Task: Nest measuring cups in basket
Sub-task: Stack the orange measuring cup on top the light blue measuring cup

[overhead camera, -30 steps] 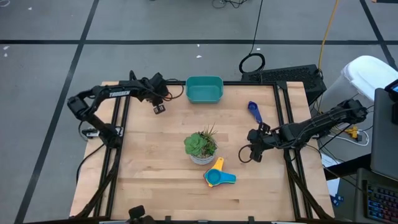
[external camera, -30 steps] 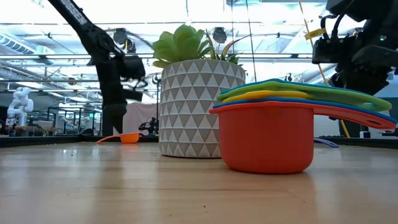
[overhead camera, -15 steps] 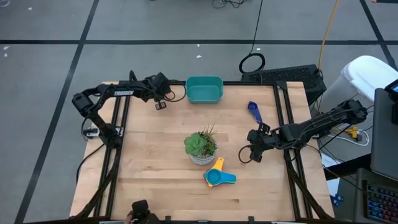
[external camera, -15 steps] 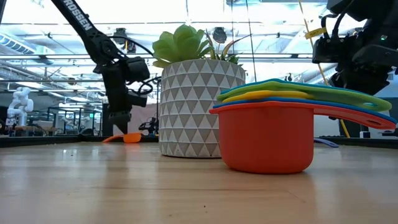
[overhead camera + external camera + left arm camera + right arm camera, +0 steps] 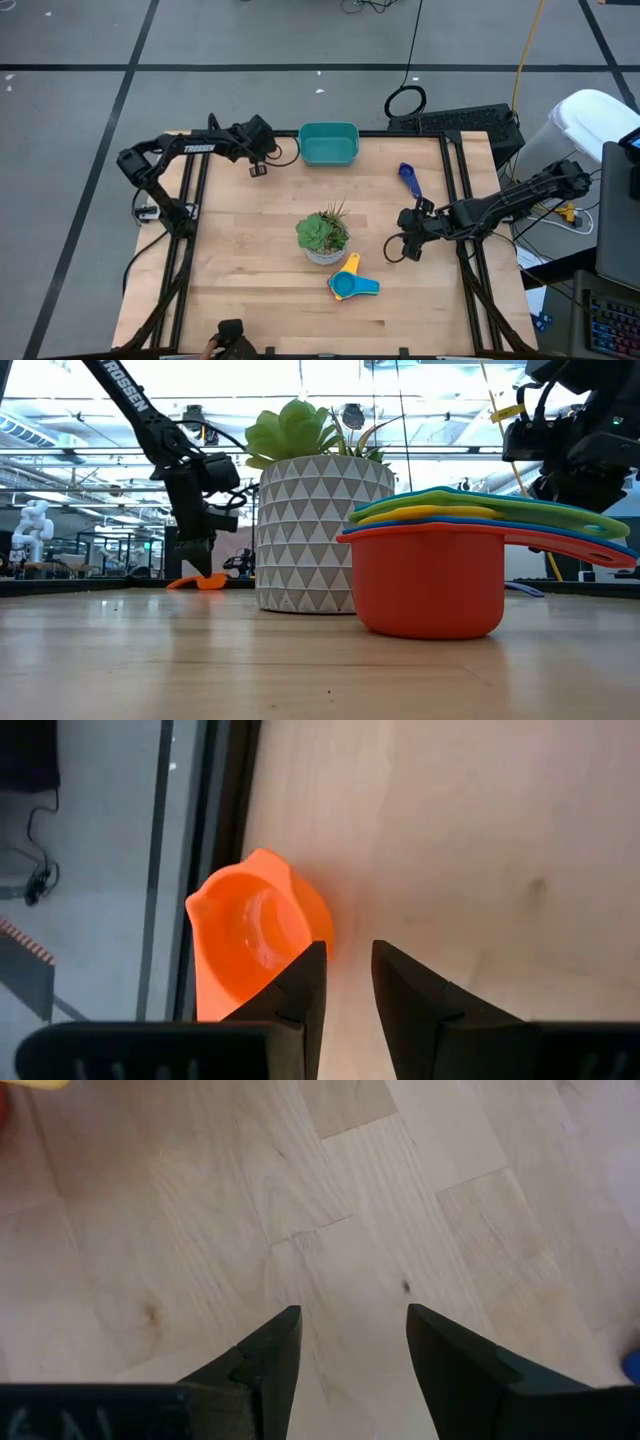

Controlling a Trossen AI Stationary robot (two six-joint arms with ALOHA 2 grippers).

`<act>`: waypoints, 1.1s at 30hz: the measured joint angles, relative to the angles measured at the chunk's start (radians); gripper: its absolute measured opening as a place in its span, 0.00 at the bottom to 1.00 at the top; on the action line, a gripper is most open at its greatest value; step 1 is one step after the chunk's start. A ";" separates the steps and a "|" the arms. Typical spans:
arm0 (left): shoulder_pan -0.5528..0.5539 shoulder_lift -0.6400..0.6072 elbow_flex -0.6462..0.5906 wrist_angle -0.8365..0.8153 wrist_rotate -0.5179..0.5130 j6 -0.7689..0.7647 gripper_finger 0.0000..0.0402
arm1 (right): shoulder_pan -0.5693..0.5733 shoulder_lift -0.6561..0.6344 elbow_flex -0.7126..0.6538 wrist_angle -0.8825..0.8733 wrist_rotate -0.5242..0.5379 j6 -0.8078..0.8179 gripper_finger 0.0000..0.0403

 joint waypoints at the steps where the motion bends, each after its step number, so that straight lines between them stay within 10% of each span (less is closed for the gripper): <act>1: 0.006 0.000 0.000 0.002 -0.003 -0.002 0.22 | 0.000 0.000 0.000 0.000 0.000 -0.002 0.43; 33: 0.055 0.049 -0.001 0.029 0.002 -0.065 0.22 | 0.000 0.000 0.000 0.000 0.001 -0.016 0.43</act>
